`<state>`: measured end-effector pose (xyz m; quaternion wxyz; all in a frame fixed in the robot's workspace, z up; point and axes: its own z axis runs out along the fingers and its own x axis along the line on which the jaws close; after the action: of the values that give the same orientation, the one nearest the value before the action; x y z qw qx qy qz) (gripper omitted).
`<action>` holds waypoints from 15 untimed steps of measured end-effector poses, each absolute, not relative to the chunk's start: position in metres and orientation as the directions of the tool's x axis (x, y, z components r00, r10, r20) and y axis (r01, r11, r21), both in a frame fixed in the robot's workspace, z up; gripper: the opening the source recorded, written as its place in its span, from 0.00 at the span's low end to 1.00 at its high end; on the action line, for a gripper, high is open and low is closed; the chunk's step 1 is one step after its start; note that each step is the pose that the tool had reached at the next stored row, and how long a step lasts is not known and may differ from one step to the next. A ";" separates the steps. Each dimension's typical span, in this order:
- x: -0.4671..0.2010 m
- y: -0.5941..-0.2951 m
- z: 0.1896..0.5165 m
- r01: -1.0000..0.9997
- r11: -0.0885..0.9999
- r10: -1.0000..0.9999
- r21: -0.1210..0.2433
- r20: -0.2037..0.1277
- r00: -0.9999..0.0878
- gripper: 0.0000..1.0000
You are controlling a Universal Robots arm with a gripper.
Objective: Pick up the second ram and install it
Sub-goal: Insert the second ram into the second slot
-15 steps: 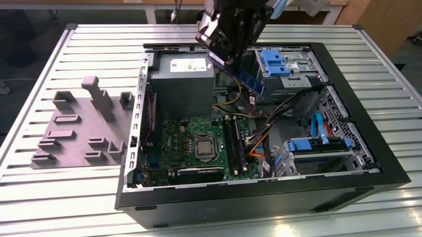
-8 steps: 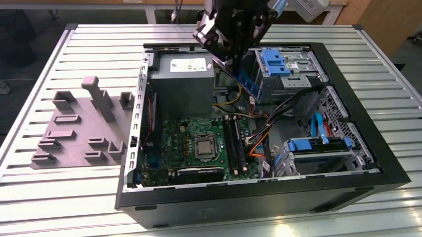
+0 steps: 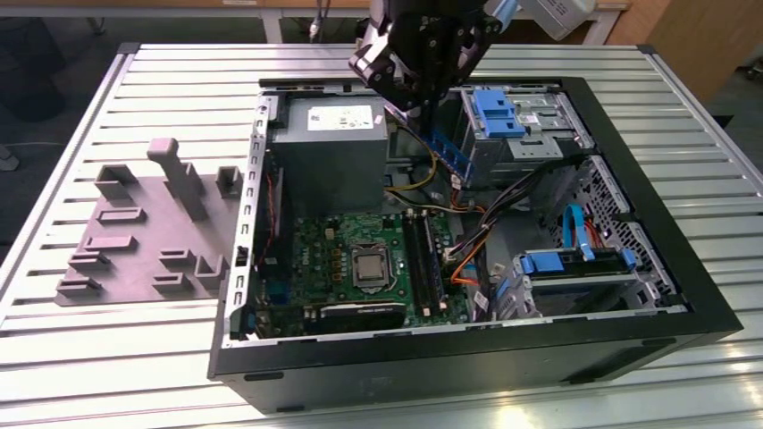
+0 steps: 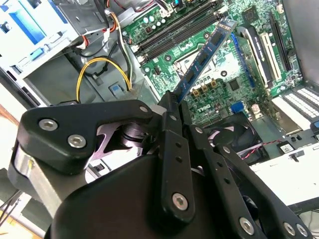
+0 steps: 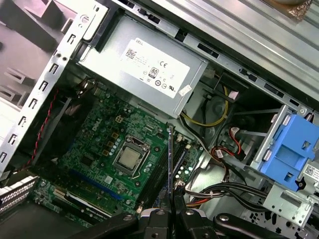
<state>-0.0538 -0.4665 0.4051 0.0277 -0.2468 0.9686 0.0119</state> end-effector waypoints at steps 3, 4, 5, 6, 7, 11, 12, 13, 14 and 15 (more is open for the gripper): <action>-0.054 -0.466 0.405 -0.479 0.878 -0.477 0.009 -0.060 -0.877 0.14; -0.054 -0.466 0.405 -0.479 0.878 -0.477 0.009 -0.060 -0.877 0.14; -0.054 -0.466 0.405 -0.478 0.878 -0.477 0.009 -0.060 -0.877 0.14; -0.054 -0.466 0.405 -0.475 0.880 -0.474 0.009 -0.060 -0.879 0.14; -0.054 -0.466 0.405 -0.465 0.885 -0.464 0.009 -0.060 -0.884 0.14; -0.054 -0.466 0.404 -0.401 0.916 -0.400 0.009 -0.060 -0.915 0.14; -0.054 -0.466 0.404 -0.384 0.923 -0.383 0.009 -0.060 -0.922 0.14; -0.054 -0.466 0.404 -0.368 0.930 -0.366 0.009 -0.060 -0.929 0.14; -0.054 -0.466 0.403 -0.351 0.936 -0.349 0.009 -0.059 -0.935 0.14; -0.054 -0.466 0.403 -0.334 0.943 -0.333 0.009 -0.060 -0.941 0.14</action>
<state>-0.0538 -0.4664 0.4030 0.0286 -0.1691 0.9851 0.0096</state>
